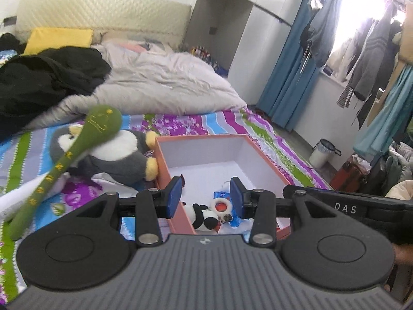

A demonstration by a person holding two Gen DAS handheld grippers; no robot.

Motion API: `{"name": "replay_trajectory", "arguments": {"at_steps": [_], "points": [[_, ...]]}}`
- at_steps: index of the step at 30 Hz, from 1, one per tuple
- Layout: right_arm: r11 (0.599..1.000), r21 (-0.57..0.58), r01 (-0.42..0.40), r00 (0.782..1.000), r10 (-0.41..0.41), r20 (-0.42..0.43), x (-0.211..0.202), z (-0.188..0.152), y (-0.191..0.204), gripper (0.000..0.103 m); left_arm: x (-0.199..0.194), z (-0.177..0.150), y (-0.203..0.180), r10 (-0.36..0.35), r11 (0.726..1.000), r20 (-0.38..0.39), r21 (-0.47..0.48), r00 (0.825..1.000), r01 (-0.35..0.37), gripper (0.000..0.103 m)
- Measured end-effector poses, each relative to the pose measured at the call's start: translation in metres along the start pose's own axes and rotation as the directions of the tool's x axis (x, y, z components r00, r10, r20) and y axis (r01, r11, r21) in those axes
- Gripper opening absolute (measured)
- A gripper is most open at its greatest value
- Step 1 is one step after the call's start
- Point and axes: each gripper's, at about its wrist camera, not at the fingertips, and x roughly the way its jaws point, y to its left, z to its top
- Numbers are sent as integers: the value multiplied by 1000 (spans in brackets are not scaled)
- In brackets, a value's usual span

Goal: Organize soft objects
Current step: 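Withdraw both tools up and away from the pink box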

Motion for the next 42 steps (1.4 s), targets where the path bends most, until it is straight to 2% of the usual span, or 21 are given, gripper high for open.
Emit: {"name": "replay_trajectory", "arguments": {"at_steps": [9, 20, 25, 30, 36, 42], "points": [[992, -90, -92, 995, 96, 39, -39, -27, 42, 47, -81, -33, 22, 43, 999, 66, -32, 997, -41, 47], [970, -149, -194, 981, 191, -31, -47, -79, 82, 47, -124, -93, 47, 100, 993, 50, -75, 994, -96, 47], [967, -134, -215, 976, 207, -68, -39, -90, 89, 47, -127, -116, 54, 123, 988, 32, -95, 992, -120, 47], [968, -125, -216, 975, 207, -86, -22, -88, 94, 47, -117, -125, 71, 133, 983, 1, -125, 991, -131, 47], [971, -100, -220, 968, 204, -143, 9, -74, 104, 47, -91, -120, 89, 129, 980, -38, -147, 991, -133, 47], [966, -132, -222, 963, 196, -183, 46, -55, 116, 47, -56, -106, 108, 126, 979, -57, -157, 990, -133, 47]]}}
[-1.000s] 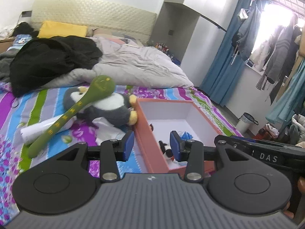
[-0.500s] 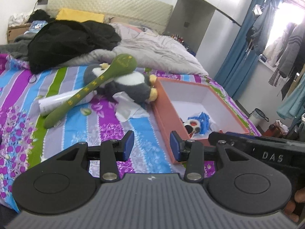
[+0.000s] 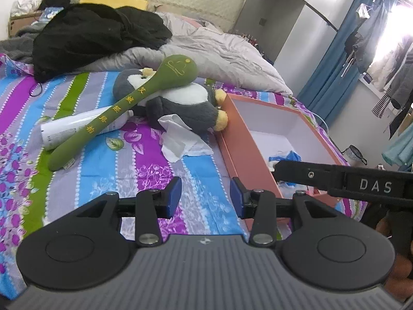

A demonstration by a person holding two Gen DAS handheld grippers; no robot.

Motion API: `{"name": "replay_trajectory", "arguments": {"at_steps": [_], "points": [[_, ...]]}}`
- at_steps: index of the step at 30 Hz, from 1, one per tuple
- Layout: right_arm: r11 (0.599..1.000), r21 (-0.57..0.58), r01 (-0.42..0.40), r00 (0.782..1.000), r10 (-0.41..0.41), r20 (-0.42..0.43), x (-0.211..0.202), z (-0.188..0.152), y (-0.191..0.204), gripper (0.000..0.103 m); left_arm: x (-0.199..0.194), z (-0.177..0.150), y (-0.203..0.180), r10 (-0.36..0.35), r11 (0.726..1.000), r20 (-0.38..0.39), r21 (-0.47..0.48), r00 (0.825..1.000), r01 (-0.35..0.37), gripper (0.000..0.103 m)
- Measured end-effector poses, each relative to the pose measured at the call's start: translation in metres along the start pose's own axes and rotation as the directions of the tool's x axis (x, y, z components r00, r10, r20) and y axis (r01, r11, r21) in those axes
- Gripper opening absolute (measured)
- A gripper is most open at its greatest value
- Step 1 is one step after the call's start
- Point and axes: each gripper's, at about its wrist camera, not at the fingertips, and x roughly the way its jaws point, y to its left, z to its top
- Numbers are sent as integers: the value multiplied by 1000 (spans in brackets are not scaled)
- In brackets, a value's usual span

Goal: Organize soft objects
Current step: 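Withdraw both tools up and away from the pink box, then grasp the white tissue with the right tool while the left tool approaches it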

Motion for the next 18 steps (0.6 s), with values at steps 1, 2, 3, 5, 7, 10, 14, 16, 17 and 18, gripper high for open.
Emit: {"name": "replay_trajectory", "arguments": {"at_steps": [1, 2, 3, 5, 7, 10, 14, 16, 17, 18], "points": [[1000, 1, 4, 1000, -4, -9, 8, 4, -1, 47, 7, 4, 2, -2, 1000, -4, -6, 1000, 2, 47], [1000, 6, 4, 1000, -4, -18, 17, 9, -3, 47, 15, 7, 4, -4, 1000, -11, -12, 1000, 4, 47], [1000, 11, 3, 1000, -3, -25, 24, 13, -5, 47, 23, 10, 7, -5, 1000, -18, -15, 1000, 5, 47], [1000, 21, 7, 999, -6, -46, 44, 20, -10, 47, 42, 16, 12, -6, 1000, -33, -19, 999, 6, 47], [1000, 29, 10, 998, -8, -68, 65, 27, -14, 47, 61, 22, 18, -13, 1000, -47, -24, 999, 11, 47], [999, 41, 6, 996, -2, -90, 94, 37, -21, 47, 93, 31, 26, -15, 1000, -73, -27, 997, 13, 47], [999, 51, 12, 992, -5, -129, 136, 45, -28, 47, 138, 37, 36, -20, 999, -106, -33, 994, 17, 47], [998, 53, 20, 990, -13, -143, 156, 50, -32, 47, 161, 39, 41, -24, 999, -118, -45, 993, 18, 47], [998, 55, 28, 989, -20, -150, 165, 52, -35, 47, 171, 39, 44, -24, 999, -125, -46, 992, 19, 47], [998, 57, 37, 987, -28, -157, 175, 53, -38, 47, 183, 40, 46, -20, 999, -134, -44, 991, 14, 47]]}}
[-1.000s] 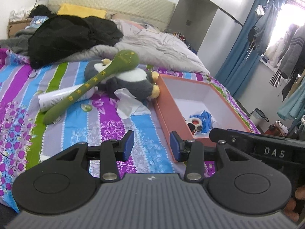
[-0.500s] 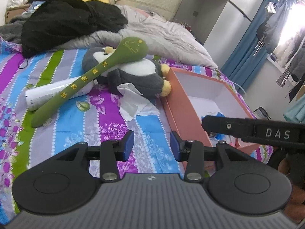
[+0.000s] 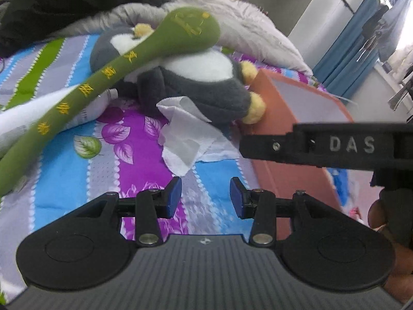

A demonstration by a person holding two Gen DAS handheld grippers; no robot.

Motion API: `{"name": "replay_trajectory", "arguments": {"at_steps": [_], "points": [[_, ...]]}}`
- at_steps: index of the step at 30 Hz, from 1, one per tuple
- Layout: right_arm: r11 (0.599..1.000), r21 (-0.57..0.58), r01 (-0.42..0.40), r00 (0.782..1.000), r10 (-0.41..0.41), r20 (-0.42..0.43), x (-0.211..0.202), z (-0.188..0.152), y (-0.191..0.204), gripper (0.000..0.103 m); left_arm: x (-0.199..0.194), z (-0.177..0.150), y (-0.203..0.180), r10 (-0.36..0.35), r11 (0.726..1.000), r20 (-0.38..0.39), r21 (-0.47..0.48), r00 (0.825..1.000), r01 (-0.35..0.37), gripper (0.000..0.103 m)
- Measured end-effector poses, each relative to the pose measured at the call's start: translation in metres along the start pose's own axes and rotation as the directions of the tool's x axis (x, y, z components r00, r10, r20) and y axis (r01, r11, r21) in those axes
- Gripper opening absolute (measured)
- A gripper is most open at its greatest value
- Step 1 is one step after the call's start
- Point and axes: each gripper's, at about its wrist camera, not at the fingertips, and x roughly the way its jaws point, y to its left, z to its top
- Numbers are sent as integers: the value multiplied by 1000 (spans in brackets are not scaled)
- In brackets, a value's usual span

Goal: Organize soft objects
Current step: 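Grasp the white tissue with the right tool while the left tool approaches it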

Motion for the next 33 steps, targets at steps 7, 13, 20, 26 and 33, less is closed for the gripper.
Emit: {"name": "replay_trajectory", "arguments": {"at_steps": [7, 13, 20, 26, 33], "points": [[998, 4, 57, 998, -56, -42, 56, 26, -10, 47, 59, 16, 16, -7, 1000, -18, -10, 1000, 7, 47], [997, -12, 73, 993, -74, -89, 96, 37, -15, 47, 94, 30, 24, -9, 1000, -21, 0, 1000, 9, 46], [993, -43, 112, 985, -117, -124, 131, 44, -18, 47, 122, 37, 28, -6, 1000, -33, 14, 999, 6, 37], [995, -15, 102, 982, -103, -159, 149, 44, -25, 44, 136, 40, 38, 10, 1000, -49, -16, 999, -11, 18], [995, -31, 96, 984, -99, -146, 137, 41, -22, 12, 133, 40, 45, 1, 997, -52, -74, 999, -5, 2]]}}
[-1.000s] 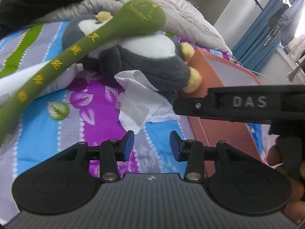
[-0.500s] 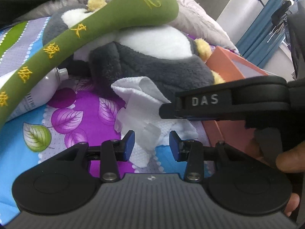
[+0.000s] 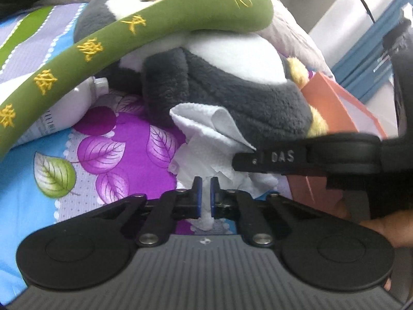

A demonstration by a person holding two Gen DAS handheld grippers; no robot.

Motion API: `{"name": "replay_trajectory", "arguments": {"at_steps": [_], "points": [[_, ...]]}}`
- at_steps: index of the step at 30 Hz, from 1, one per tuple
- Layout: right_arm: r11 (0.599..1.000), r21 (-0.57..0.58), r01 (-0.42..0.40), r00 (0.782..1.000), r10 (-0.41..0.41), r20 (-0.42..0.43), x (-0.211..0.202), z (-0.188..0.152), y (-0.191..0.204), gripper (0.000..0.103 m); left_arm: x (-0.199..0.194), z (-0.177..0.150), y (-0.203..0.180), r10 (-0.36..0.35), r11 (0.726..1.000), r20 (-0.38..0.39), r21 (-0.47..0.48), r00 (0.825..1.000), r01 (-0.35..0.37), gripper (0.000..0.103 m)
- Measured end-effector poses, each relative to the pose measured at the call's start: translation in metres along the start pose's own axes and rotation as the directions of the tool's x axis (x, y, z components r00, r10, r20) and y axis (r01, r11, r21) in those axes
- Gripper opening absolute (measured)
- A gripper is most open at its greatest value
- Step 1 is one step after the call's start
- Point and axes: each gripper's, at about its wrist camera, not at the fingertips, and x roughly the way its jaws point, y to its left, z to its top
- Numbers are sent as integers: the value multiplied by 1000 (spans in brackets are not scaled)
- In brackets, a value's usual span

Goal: Organize soft objects
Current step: 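Grasp the white tissue with the right tool while the left tool approaches it, then lift the white tissue with the right tool while the left tool moves to the clear plastic piece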

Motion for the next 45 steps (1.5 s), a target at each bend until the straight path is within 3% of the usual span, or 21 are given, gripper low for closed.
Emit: {"name": "replay_trajectory", "arguments": {"at_steps": [6, 15, 27, 36, 42, 45], "points": [[1000, 0, -16, 999, 16, 35, -27, -15, 6, 10, -21, 1, 0, 11, 999, 22, -33, 1000, -10, 1], [999, 18, -47, 996, 46, 73, -74, -42, 26, 10, -83, -10, 5, 28, 997, 64, -77, 998, -23, 1], [998, 4, -58, 993, 57, 105, -134, -94, 47, 10, -172, -57, 14, 68, 994, 98, -89, 993, -59, 0], [999, -31, -14, 998, 16, 54, -136, -146, 40, 10, -201, -99, 20, 61, 992, 71, -117, 996, -52, 1], [994, -87, -61, 998, 62, 10, -129, -168, 40, 17, -196, -102, 17, 46, 992, 54, -122, 997, -40, 2], [989, -123, -82, 996, 83, 8, -130, -173, 42, 32, -188, -93, 15, 36, 993, 47, -114, 998, -30, 4]]}}
